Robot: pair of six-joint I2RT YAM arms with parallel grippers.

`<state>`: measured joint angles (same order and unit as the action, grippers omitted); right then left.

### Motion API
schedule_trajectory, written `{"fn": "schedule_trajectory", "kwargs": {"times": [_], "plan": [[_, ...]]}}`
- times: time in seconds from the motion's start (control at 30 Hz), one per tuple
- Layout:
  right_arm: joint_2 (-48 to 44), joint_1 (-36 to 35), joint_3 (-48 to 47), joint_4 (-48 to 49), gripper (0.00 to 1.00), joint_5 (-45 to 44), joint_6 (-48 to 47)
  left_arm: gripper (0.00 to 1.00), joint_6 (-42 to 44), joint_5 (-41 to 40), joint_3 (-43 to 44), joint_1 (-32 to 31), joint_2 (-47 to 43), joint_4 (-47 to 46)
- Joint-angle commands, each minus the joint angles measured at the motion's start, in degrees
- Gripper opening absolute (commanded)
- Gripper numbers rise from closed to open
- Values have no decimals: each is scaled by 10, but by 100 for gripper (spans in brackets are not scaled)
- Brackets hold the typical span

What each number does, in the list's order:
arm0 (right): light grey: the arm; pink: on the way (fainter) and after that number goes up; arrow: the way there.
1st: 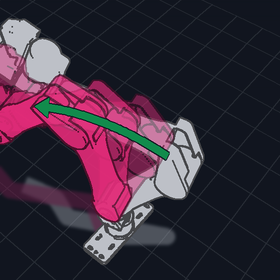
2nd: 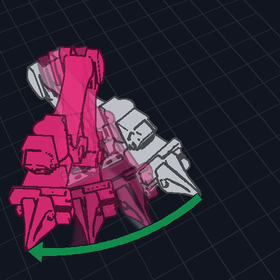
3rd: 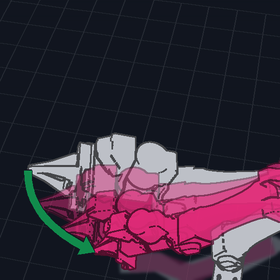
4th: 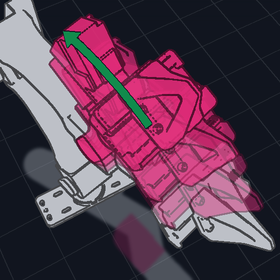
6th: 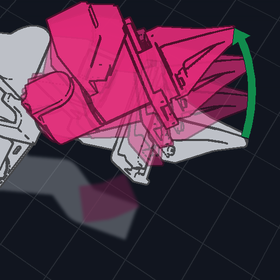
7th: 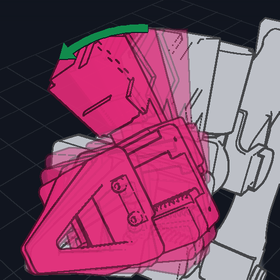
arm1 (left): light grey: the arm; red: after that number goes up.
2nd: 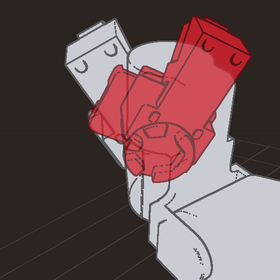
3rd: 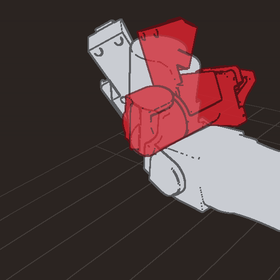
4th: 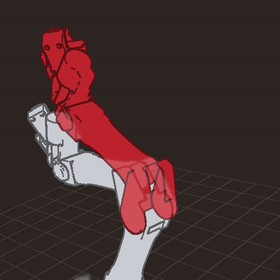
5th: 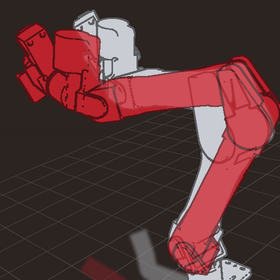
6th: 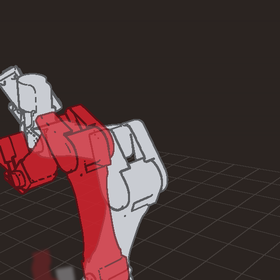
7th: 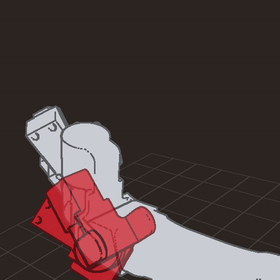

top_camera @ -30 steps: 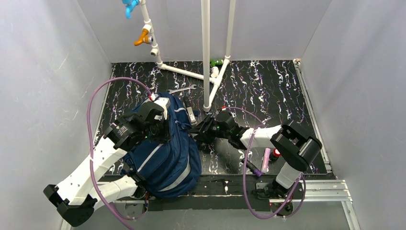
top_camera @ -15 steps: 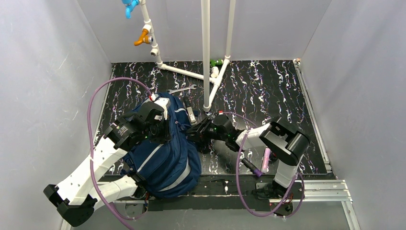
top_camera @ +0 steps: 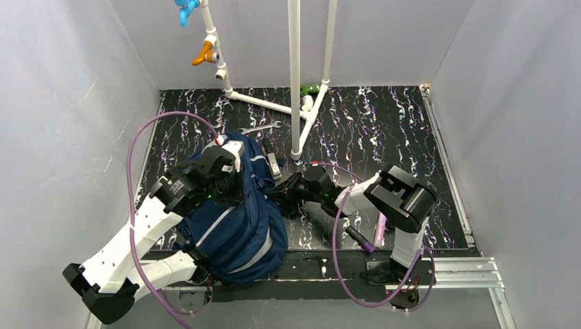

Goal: Pack the student bag
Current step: Zip the student bag at the center of the board.

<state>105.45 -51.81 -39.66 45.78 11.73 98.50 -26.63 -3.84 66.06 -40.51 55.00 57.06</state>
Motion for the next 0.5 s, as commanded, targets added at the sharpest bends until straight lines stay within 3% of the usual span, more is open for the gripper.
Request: {"fn": "schedule_trajectory", "kwargs": {"times": [0.0,0.1,0.17,0.27,0.33,0.37,0.47], "plan": [[7,-6,-12,38,23,-12,-6,0,15,10,-10,-1,-21,75],[0,-6,10,77,1,-21,-15,0,16,11,-13,0,-21,75],[-8,-6,32,108,1,-26,-21,0,12,20,-11,-1,-14,74],[-25,-3,59,140,1,-27,-59,42,-18,37,4,-1,12,68],[-36,-2,66,140,1,-23,-98,63,-51,38,21,0,32,49],[-42,-2,71,148,1,-25,-115,71,-71,38,33,0,47,42],[-75,-3,97,158,1,-41,-162,79,-131,5,77,3,104,35]]}}
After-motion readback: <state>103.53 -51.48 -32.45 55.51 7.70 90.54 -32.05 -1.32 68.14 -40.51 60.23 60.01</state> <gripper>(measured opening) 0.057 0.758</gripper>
